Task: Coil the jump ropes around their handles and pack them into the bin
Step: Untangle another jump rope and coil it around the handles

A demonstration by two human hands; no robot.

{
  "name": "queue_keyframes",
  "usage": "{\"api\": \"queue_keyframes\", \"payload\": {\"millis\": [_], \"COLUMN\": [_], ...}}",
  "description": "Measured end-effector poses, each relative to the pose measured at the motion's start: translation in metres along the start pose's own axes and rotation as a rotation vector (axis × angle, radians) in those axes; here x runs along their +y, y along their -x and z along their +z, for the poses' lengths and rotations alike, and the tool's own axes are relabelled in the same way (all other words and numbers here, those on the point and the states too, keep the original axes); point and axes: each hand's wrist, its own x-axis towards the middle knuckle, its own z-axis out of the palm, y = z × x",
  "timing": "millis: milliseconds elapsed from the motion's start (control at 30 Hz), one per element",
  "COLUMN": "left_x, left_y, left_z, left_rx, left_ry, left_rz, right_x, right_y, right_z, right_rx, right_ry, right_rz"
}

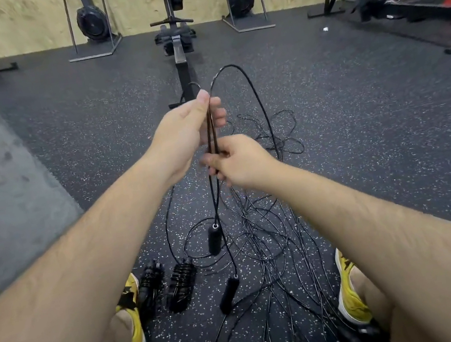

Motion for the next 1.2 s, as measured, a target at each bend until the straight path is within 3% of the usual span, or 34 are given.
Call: {"api": "queue_keyframes", "payload": {"millis": [233, 433, 533, 700, 833, 967, 1033, 1133, 1200], "left_x": [-0.057, -0.056, -0.038, -0.011, -0.022, -0.053, -0.063, -0.074, -0.073], "left_y": [0.034, 0.033, 0.027, 0.013, 0.010, 0.027, 0.036, 0.042, 0.043], "left_z": [-0.010, -0.003, -0.001, 0.001, -0.002, -0.005, -0.003, 0.000, 0.000], "left_rx": [-0.201, 0.029, 0.109, 0.112, 0.108, 0.278, 0.180, -0.142, -0.203], "left_ry": [-0.419, -0.498, -0.549, -0.387, -0.346, -0.503, -0.531, -0.684, -0.692], "left_rz": [-0.173, -0.079, 0.076, 0.226, 0.209, 0.209, 0.116, -0.091, -0.112], "right_x": [-0.011, -0.014, -0.007, 0.000, -0.003, -0.007, -0.011, -0.016, -0.017], "right_y": [-0.012, -0.007, -0.003, 0.010, 0.005, -0.003, -0.007, -0.009, -0.008], "right_z": [-0.031, -0.039, -0.041, -0.027, -0.029, -0.037, -0.040, -0.042, -0.044], "right_rx": [0.157, 0.125, 0.062, -0.146, -0.013, 0.087, 0.082, 0.075, 0.079], "right_ry": [-0.005, -0.033, 0.097, 0.379, 0.406, 0.316, 0.161, -0.020, -0.079], "right_rz": [-0.001, -0.032, -0.031, 0.005, 0.012, 0.000, 0.021, 0.045, 0.057]}}
